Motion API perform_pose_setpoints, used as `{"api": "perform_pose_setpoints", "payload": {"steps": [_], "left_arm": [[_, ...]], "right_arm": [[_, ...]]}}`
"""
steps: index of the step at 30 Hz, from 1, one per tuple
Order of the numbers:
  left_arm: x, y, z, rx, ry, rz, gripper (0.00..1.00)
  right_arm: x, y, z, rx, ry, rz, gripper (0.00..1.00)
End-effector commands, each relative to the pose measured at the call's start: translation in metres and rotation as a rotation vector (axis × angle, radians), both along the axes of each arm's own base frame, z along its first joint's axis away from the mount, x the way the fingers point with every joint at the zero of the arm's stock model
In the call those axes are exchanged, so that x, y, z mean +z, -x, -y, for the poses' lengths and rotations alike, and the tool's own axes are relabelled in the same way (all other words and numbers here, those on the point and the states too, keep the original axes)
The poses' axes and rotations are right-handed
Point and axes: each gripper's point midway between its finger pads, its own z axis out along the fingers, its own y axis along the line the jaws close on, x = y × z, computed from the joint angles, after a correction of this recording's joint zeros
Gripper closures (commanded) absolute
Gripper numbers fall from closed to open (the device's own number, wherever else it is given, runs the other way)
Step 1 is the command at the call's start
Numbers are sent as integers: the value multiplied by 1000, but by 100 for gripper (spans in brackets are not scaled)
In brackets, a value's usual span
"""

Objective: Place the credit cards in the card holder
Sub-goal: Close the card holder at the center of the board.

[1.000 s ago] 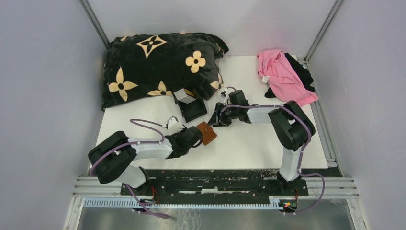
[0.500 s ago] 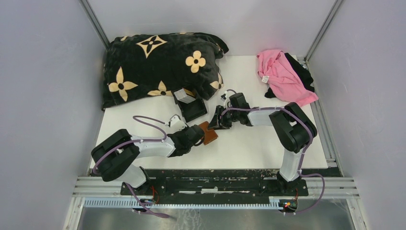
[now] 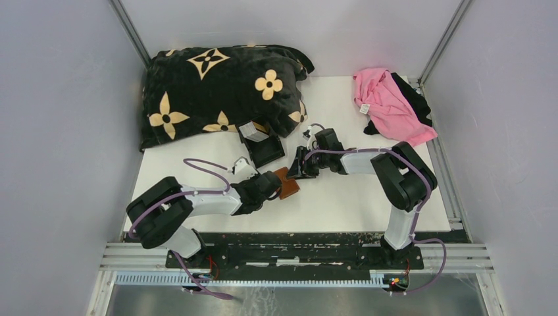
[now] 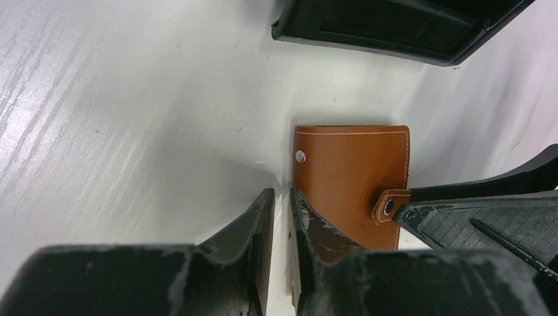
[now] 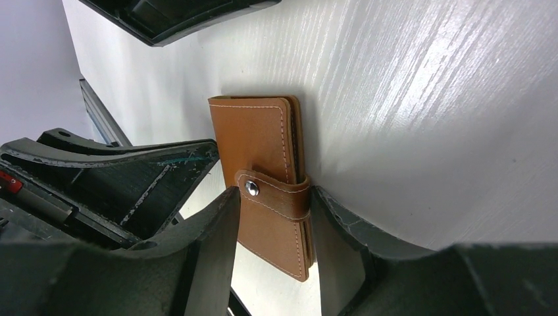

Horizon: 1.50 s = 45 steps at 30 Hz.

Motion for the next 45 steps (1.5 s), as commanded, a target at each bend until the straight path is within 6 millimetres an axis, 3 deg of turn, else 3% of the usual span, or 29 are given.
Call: {"api": "perform_pose_setpoints", "payload": {"steps": [1,14,33,45], "left_arm": [[-53,50,-42,-103,-225,-240,76],[-49,43,-38,-109,-242,-225,76],[-48,39,-32,-130,-258,-226,76],[-49,39,-32,-136,-265,-230,76]], "right_arm": [[-25,18,17,18,113,-36,50],[-20,13,20,-10,146,-33,50],[-36,17,36,1,297,-119,53],[-15,3,23,-108,181,-136,51]]}}
